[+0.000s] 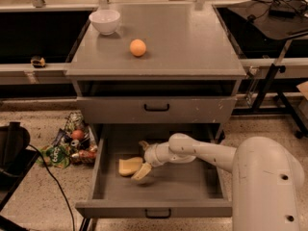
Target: Pick sponge from middle drawer and place on counter
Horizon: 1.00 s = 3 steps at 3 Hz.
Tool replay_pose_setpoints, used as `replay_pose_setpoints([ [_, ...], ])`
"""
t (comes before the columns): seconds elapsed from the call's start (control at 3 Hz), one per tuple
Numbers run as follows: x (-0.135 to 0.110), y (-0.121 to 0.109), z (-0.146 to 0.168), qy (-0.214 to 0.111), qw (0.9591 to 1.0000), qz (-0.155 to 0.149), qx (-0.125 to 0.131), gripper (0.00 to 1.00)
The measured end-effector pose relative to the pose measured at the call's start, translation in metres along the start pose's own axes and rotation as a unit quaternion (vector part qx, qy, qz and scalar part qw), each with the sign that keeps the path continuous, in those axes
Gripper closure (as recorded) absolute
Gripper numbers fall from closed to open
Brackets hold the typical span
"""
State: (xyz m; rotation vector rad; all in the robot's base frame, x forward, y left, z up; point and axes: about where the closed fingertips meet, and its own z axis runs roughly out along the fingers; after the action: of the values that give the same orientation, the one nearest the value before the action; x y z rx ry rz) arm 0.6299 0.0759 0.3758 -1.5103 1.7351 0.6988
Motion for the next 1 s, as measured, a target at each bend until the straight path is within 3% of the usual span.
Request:
replay_pose_setpoints([
  [0.67,0.006,0.014,0.029,0.003,0.9998,-0.001,-0.021,0.41],
  [1.0,0.002,0.02,0.016,-0.002,0.9999,-0.005,-0.012,0.65],
])
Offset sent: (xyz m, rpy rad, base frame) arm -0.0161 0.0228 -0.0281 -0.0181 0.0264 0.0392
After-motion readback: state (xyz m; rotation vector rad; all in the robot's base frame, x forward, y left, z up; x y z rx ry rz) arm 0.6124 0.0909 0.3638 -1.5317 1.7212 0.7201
